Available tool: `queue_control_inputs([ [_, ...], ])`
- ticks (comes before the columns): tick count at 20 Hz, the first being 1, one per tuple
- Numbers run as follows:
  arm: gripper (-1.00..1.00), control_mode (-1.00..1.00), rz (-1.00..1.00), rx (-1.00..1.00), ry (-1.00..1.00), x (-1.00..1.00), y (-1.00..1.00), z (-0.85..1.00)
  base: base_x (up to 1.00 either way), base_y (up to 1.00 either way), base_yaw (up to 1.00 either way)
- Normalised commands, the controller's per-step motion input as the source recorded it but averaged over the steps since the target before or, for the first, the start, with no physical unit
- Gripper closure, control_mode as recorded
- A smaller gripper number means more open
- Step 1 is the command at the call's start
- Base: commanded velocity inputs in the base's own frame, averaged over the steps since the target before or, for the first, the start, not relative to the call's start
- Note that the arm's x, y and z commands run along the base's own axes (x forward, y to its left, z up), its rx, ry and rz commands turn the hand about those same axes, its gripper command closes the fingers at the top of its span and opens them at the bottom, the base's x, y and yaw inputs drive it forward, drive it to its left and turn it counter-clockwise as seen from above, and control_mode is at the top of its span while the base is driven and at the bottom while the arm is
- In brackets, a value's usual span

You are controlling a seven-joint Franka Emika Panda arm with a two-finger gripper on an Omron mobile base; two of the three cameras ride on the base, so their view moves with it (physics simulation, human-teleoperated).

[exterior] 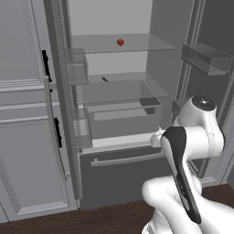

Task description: Take the strawberry from the fridge and place it on top of the pancake, located on the dining counter.

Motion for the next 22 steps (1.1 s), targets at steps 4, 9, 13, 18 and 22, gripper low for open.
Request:
queue_control_inputs([
  [4, -1.00, -1.00, 0.00, -0.01, -0.15, -0.55, 0.00, -0.14, 0.00, 0.00, 0.00],
  [9, -1.00, -1.00, 0.00, -0.05, -0.02, -0.10, 0.00, -0.09, 0.00, 0.00, 0.00],
  [13, -1.00, -1.00, 0.00, 0.00, 0.00, 0.00, 0.00, 0.00, 0.00, 0.00, 0.00],
  [18, -1.00, -1.00, 0.00, 0.00, 0.00, 0.00, 0.00, 0.00, 0.00, 0.00, 0.00],
  [22, -1.00, 1.00, 0.00, 0.00, -0.04, 0.04, 0.07, -0.01, 0.17, 0.13, -0.01],
])
